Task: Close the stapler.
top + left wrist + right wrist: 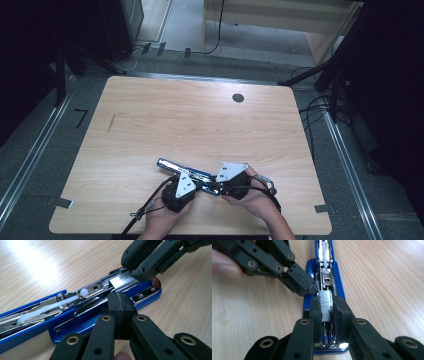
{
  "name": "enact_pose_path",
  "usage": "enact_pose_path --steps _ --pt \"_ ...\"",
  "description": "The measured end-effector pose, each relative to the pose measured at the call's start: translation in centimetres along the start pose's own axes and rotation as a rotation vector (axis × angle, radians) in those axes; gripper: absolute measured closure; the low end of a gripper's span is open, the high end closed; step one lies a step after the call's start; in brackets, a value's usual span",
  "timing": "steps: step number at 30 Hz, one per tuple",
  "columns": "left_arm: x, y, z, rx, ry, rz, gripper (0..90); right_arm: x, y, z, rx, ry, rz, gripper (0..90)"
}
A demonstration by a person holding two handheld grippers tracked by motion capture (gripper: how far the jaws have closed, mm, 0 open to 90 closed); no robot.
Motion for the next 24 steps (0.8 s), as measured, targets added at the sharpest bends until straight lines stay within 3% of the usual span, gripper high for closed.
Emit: enact_pose_path --steps 10,17,24 --pt "0.0 0.0 0.0 0.001 -0.004 -0.004 90.0 0.7 -1.0 -0.3 0.02 0.037 -0.007 79.7" --pt "0.0 0.0 0.0 0.002 -0.001 -0.001 90.0 0.6 -0.9 -0.6 0.024 0.046 0.077 79.7" --pt "0.0 0.0 0.0 0.003 -0.003 -0.003 90.0 0.5 -0.8 -0.6 0.033 0.05 0.101 79.8"
Point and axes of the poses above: each handheld gripper's, and its own axes: y roughly forward along the jaws, x roughly out of its top, z roughly to its left, the point moved 10 cm from there along y, roughly forward along the jaws, and after that the axes turned 6 degrees about y, right-handed, at the moved point
